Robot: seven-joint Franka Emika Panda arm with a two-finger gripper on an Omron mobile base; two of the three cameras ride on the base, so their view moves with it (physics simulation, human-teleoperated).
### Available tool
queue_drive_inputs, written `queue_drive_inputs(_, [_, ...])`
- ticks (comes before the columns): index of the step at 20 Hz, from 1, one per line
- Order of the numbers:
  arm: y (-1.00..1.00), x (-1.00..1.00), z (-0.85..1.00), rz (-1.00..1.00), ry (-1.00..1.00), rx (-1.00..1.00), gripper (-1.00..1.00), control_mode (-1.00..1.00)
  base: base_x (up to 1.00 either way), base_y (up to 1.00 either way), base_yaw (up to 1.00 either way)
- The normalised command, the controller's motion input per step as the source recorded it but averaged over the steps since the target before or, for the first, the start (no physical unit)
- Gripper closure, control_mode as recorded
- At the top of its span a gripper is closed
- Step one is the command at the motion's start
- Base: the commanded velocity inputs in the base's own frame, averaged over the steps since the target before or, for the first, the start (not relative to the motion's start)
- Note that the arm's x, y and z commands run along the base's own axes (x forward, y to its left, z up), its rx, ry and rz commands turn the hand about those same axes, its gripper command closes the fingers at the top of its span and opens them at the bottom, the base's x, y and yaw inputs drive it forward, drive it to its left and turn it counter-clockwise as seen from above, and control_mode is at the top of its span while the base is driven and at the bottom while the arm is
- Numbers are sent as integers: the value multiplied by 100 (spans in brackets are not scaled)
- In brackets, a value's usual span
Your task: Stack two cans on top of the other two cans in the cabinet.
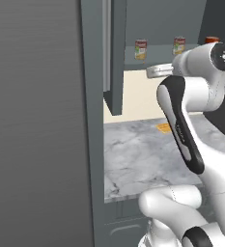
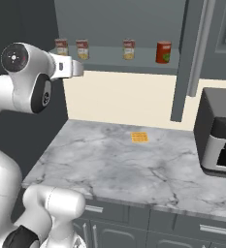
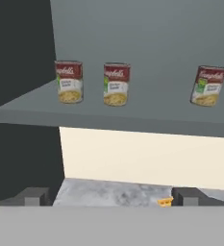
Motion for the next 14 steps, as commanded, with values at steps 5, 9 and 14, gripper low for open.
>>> queue_drive_inputs(5, [2, 14, 41, 0, -11, 0, -100, -100, 0, 0, 0])
queue_drive_inputs(9, [3, 23, 29, 0, -6, 0, -100, -100, 0, 0, 0])
queue_drive_inputs(14, [0, 28, 16, 0, -1, 0, -100, -100, 0, 0, 0])
